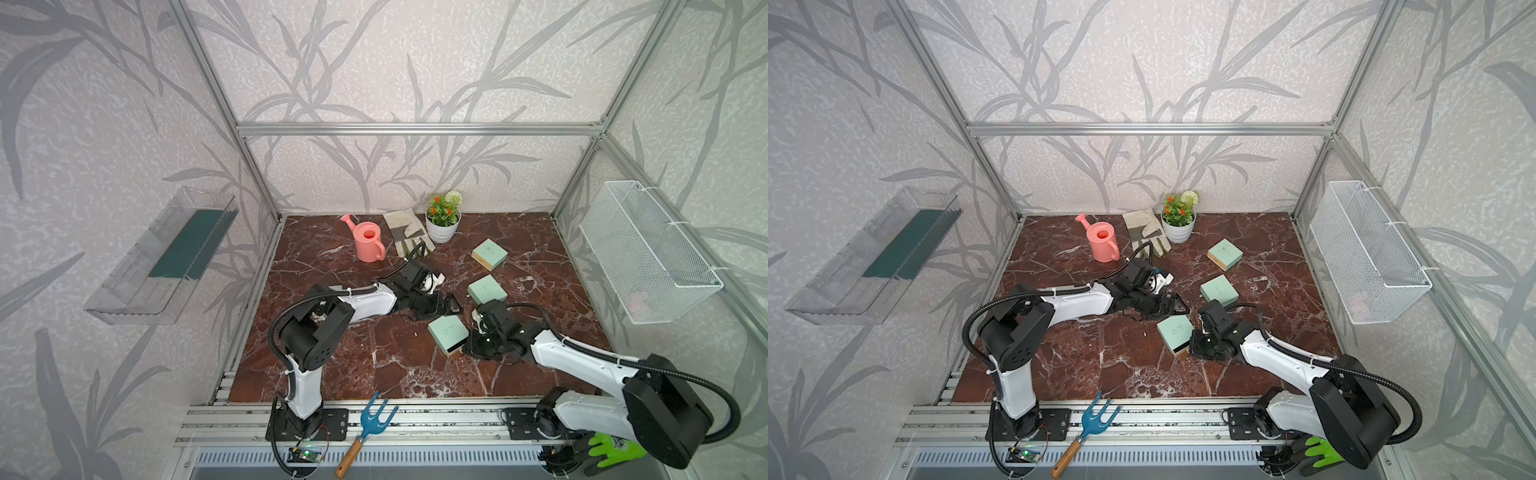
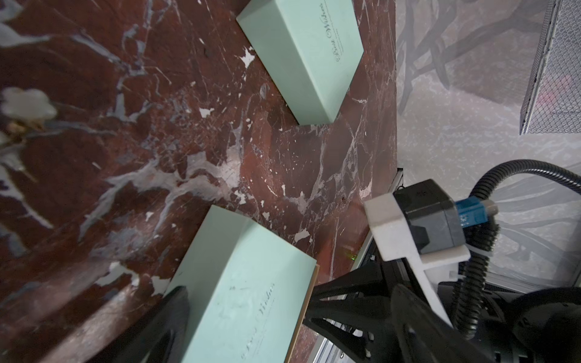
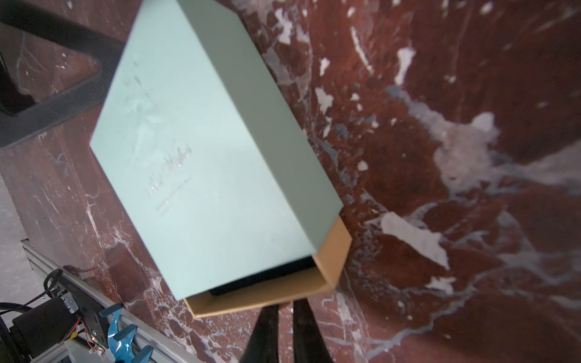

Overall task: Take out the earrings from the drawer-style jewelry box
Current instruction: Close the drawer of the jewelry box.

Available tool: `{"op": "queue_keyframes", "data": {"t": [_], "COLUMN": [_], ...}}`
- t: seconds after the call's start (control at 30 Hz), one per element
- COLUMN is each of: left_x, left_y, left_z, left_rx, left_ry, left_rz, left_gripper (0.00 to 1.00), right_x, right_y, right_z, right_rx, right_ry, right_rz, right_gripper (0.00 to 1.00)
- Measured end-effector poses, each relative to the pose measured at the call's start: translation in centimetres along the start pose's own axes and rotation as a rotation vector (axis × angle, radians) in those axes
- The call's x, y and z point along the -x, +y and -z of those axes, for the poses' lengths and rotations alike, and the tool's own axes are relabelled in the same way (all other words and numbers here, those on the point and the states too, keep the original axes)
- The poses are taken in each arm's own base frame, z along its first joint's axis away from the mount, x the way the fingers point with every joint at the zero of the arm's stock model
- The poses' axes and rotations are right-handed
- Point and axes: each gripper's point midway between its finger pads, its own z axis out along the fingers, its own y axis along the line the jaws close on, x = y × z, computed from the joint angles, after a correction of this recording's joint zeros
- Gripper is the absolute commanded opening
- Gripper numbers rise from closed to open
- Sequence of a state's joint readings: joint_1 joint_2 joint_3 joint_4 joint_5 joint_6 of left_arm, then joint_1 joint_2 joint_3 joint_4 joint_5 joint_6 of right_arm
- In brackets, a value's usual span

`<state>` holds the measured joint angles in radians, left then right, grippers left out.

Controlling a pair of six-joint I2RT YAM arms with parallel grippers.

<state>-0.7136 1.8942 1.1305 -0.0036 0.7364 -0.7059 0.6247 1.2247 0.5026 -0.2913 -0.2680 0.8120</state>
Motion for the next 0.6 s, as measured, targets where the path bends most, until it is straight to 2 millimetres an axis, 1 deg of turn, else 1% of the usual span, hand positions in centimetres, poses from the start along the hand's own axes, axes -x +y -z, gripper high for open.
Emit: {"op": "queue_keyframes", "data": {"t": [0.27, 0.5, 0.6], "left_x": [-0.1, 0.2, 0.2], "left_y": [0.2, -0.2, -0.1], "left_z": [-0.2, -0.1, -0.1], "left_rx": [0.005, -0.001, 0.001], "left_ry": [0.007, 0.004, 0.003], "left_rz": [-0.001, -0.006, -0.005], "left_gripper": [0.99, 0.99, 0.99], "right_x": [0.7, 0.3, 0.4], "right_y": [0.5, -0.3, -0.2], "right_z": [-0.6, -1.4, -1.3], "right_rx": [0.024, 0.031, 0.040], "right_ry": [-0.060, -0.092, -0.112], "right_rz": [-0.014, -0.047, -0.052], "right_gripper": [0.13, 0.15, 0.16]}}
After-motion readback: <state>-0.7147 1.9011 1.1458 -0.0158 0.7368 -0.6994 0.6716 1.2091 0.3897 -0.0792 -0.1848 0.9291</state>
